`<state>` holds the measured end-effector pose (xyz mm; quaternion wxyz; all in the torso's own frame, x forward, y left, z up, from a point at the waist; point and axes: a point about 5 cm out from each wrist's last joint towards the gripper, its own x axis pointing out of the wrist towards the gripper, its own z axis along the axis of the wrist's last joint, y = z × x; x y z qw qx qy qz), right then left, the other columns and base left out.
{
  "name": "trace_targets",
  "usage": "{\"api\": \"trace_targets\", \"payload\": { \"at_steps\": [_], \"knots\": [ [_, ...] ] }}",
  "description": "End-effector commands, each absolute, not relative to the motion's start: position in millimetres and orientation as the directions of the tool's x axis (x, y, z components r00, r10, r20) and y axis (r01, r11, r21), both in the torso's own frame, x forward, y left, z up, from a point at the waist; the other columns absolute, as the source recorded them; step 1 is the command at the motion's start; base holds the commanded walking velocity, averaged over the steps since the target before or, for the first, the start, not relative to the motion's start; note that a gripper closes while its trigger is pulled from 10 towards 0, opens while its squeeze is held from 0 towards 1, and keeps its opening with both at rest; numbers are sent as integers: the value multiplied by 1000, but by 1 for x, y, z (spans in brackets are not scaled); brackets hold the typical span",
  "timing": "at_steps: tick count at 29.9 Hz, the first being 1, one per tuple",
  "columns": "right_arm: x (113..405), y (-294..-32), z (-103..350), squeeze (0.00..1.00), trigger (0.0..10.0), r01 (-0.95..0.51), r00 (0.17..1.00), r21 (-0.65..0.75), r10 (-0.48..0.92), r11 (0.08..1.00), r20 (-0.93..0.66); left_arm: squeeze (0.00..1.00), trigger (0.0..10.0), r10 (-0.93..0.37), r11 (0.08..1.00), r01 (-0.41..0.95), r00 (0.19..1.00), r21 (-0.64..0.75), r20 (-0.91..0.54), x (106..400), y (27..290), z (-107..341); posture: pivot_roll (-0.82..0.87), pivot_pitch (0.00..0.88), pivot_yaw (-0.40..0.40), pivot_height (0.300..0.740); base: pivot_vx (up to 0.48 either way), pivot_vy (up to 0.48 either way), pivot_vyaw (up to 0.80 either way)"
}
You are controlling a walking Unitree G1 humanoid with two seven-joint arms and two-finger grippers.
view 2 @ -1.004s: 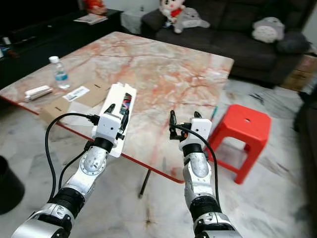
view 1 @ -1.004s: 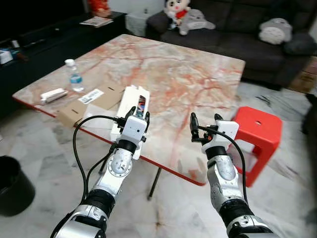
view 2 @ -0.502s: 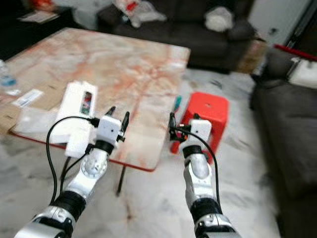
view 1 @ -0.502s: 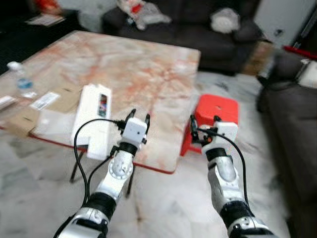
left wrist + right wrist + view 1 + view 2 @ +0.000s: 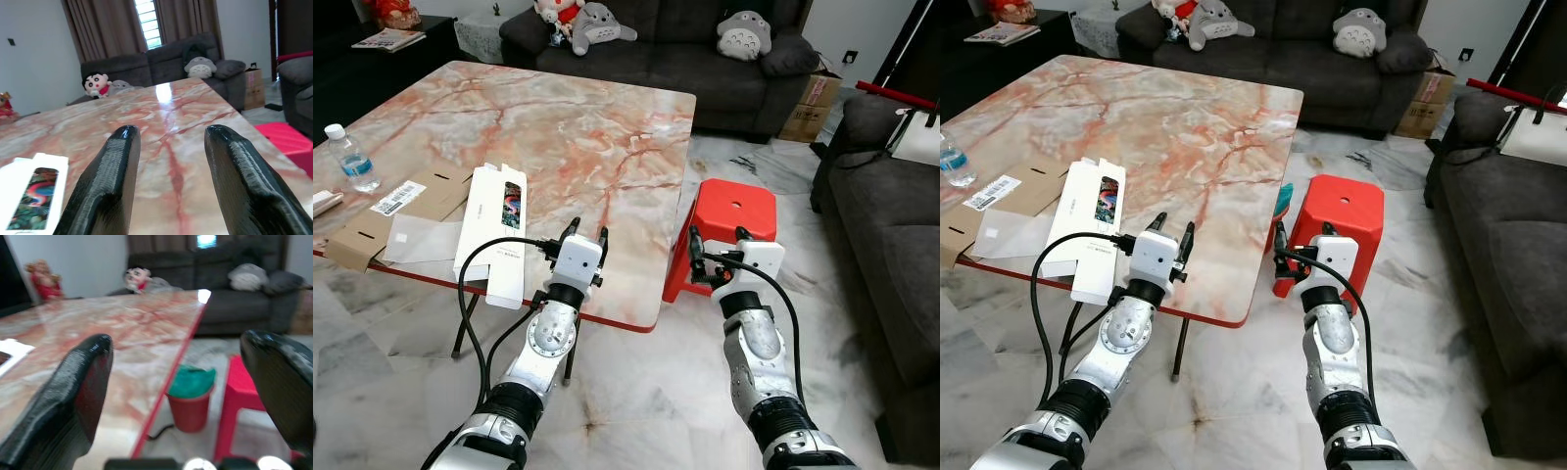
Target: Picking trash to rubbish bin
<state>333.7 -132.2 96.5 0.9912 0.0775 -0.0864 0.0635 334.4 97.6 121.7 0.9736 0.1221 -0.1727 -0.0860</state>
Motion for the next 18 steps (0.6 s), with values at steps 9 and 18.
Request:
{"api": "trace_targets", "payload": {
  "at_steps": [9,18],
  "knots": [
    [333,-136,98,0,10000,-135,976,141,108,981,187,0,10000,-211,957,128,922,259,325,335,94,125,53,82,-85,740,0,0,-680],
    [333,-136,99,0,10000,-135,975,138,107,981,194,0,10000,-211,958,128,921,258,327,335,94,125,53,82,-85,740,0,0,0]
  ]
}}
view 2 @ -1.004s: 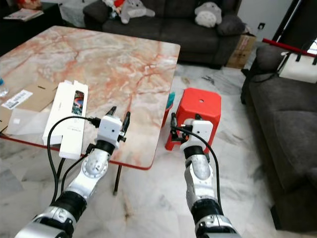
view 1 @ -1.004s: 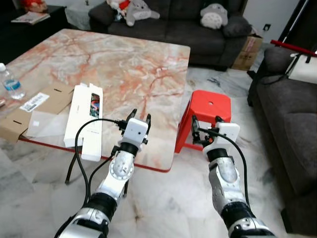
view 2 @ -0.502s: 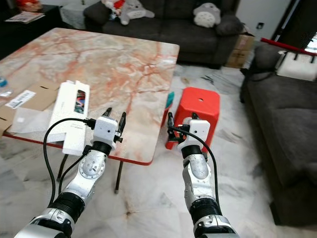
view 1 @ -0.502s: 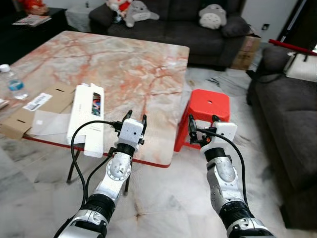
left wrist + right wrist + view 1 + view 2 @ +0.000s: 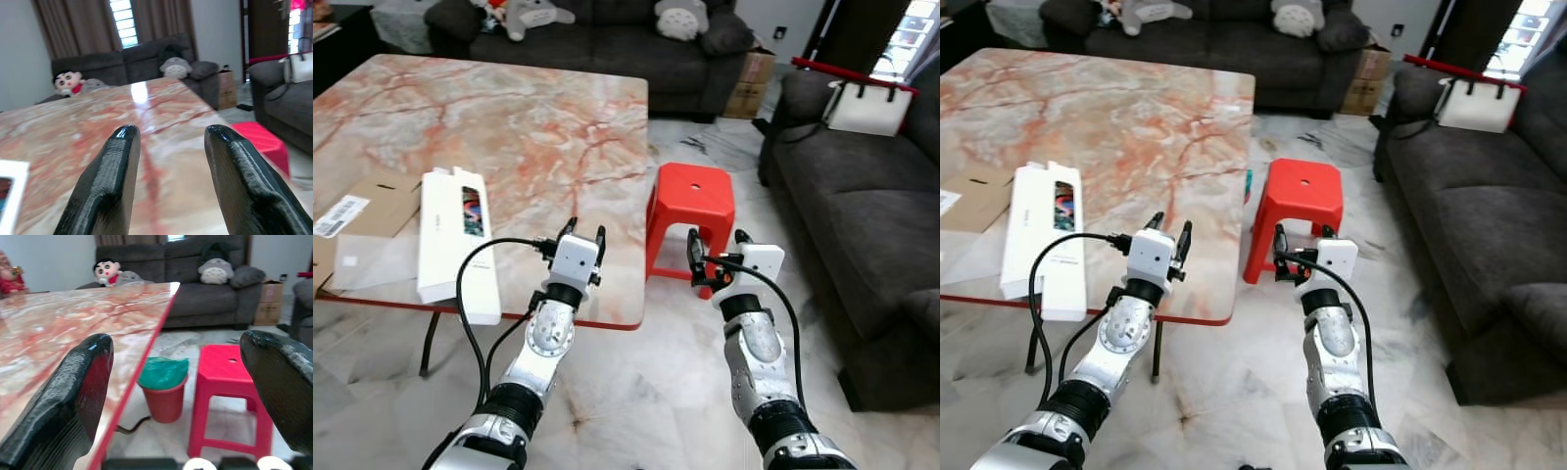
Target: Picking trash to rubbish bin
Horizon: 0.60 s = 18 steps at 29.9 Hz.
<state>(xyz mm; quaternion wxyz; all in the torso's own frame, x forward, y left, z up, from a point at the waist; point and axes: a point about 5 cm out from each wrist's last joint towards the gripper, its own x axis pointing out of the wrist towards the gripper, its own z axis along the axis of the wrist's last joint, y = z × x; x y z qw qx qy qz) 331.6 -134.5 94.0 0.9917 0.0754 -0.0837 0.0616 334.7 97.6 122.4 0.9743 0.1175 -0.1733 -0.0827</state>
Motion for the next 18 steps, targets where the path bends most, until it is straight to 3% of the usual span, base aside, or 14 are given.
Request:
{"api": "trace_targets", "payload": {
  "at_steps": [1,11,18],
  "knots": [
    [333,-136,99,0,10000,-135,975,139,107,981,194,0,10000,-209,959,128,922,254,325,335,94,125,53,82,-85,740,0,0,0],
    [333,-136,99,0,10000,-134,975,140,105,981,198,0,10000,-191,967,123,930,225,314,335,95,124,53,82,-88,740,0,0,0],
    [332,-137,99,0,10000,-132,975,139,103,981,199,0,10000,-189,967,122,932,222,311,336,96,124,54,83,-88,740,0,428,0]
  ]
}}
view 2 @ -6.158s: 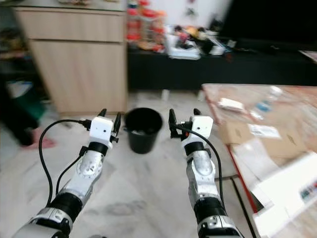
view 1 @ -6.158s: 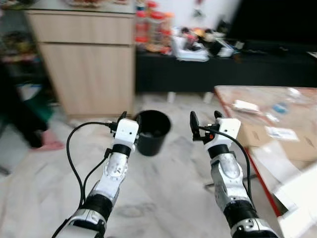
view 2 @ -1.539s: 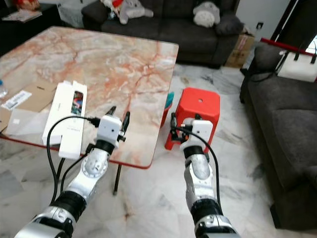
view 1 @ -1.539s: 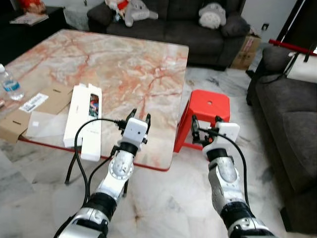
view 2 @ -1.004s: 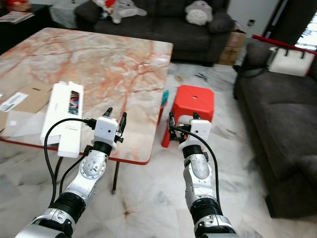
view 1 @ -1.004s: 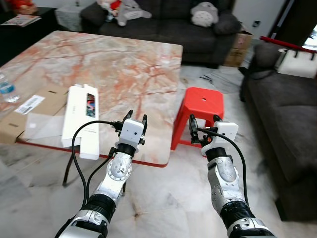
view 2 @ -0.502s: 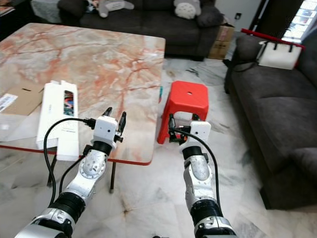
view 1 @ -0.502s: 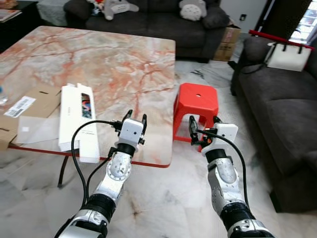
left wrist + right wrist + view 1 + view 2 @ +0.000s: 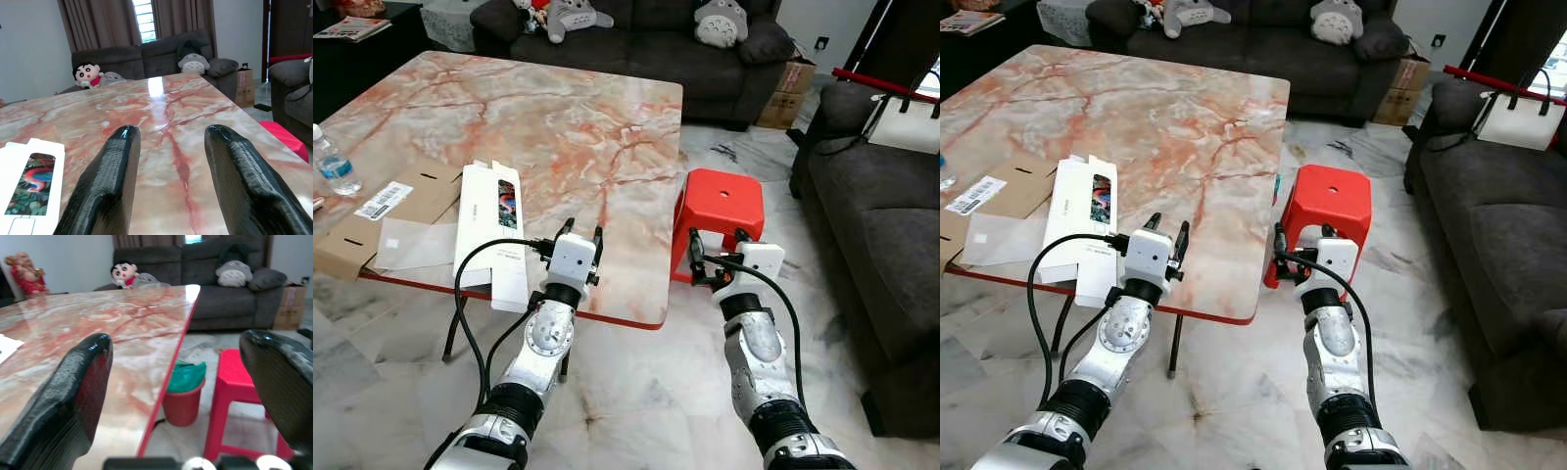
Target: Picking trash to rubbish bin
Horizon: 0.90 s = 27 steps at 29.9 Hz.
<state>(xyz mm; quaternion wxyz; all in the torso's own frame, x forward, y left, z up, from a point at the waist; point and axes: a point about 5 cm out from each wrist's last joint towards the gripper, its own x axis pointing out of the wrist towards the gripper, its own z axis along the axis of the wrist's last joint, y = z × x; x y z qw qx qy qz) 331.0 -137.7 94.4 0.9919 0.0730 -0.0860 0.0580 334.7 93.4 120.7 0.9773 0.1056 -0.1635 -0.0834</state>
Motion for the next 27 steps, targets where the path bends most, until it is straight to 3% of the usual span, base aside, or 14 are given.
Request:
{"api": "trace_targets", "payload": {
  "at_steps": [1,22,27],
  "knots": [
    [332,-137,99,0,10000,-131,975,141,102,981,199,0,10000,-189,967,122,932,223,310,336,96,124,54,83,-88,740,0,428,0],
    [331,-136,98,0,10000,-129,975,149,99,980,197,0,10000,-196,966,129,932,226,307,336,96,124,53,87,-85,740,0,428,0],
    [331,-136,98,0,10000,-129,976,150,98,980,196,0,10000,-207,962,135,926,237,314,335,95,125,53,87,-85,740,0,0,0]
  ]
}}
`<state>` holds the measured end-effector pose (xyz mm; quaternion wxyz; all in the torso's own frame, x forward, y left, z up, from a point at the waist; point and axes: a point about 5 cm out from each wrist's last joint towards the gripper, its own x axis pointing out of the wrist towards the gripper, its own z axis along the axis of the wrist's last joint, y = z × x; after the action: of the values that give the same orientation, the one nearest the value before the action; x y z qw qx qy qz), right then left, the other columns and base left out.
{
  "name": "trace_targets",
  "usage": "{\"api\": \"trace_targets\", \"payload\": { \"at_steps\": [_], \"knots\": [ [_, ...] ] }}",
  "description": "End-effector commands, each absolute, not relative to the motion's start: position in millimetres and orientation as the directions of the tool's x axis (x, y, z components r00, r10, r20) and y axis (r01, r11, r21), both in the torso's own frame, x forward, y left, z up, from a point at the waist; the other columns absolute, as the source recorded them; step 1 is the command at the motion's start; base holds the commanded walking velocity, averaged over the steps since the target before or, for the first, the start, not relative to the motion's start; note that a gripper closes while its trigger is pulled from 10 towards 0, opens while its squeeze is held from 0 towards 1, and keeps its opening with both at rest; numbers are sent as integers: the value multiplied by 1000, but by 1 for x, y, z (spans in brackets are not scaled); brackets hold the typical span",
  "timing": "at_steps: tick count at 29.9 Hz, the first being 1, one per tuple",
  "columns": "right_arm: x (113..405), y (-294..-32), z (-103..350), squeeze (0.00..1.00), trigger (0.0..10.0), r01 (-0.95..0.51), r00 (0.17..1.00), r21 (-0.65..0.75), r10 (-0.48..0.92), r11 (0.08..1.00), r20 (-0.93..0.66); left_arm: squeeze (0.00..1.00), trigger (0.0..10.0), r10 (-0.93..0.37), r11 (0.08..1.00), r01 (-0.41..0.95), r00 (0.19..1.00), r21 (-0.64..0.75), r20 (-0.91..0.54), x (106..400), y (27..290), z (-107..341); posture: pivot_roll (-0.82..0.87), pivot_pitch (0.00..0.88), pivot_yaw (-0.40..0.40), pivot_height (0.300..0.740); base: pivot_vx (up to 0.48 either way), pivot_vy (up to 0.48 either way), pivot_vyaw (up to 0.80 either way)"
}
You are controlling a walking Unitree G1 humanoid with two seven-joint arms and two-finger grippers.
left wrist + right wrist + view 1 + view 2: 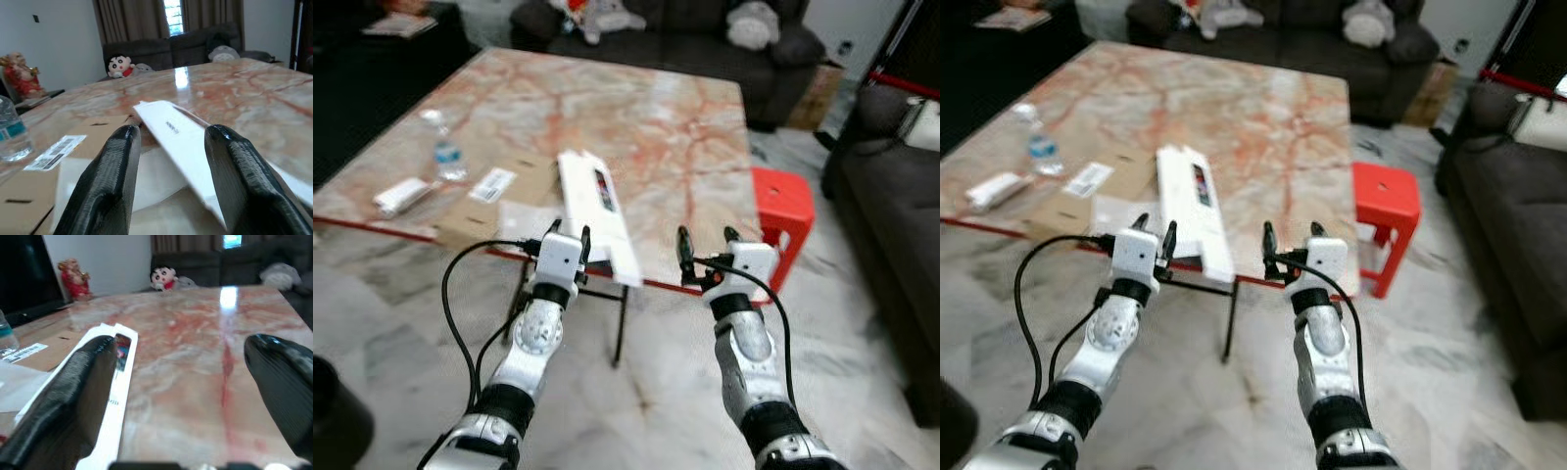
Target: Picking trash to rubbish bin
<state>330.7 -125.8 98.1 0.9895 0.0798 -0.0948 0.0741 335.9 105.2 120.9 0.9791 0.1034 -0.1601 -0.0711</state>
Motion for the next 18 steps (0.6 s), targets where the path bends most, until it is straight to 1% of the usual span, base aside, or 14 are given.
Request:
{"api": "trace_targets", "payload": {
  "at_steps": [1,9,14,18],
  "knots": [
    [331,-136,98,0,10000,-129,976,150,98,980,196,0,10000,-208,962,136,926,237,313,335,95,125,53,87,-85,740,0,0,0],
    [330,-135,97,0,10000,-128,976,150,98,980,193,0,10000,-216,960,144,926,239,310,335,95,125,55,89,-83,740,0,0,0],
    [330,-134,97,0,10000,-133,976,153,102,979,193,0,10000,-199,967,153,953,202,230,341,96,120,58,90,-82,740,0,0,0],
    [330,-133,97,0,10000,-136,976,152,106,979,193,0,10000,-189,971,146,954,191,233,341,96,119,55,90,-80,740,0,0,0]
  ]
}}
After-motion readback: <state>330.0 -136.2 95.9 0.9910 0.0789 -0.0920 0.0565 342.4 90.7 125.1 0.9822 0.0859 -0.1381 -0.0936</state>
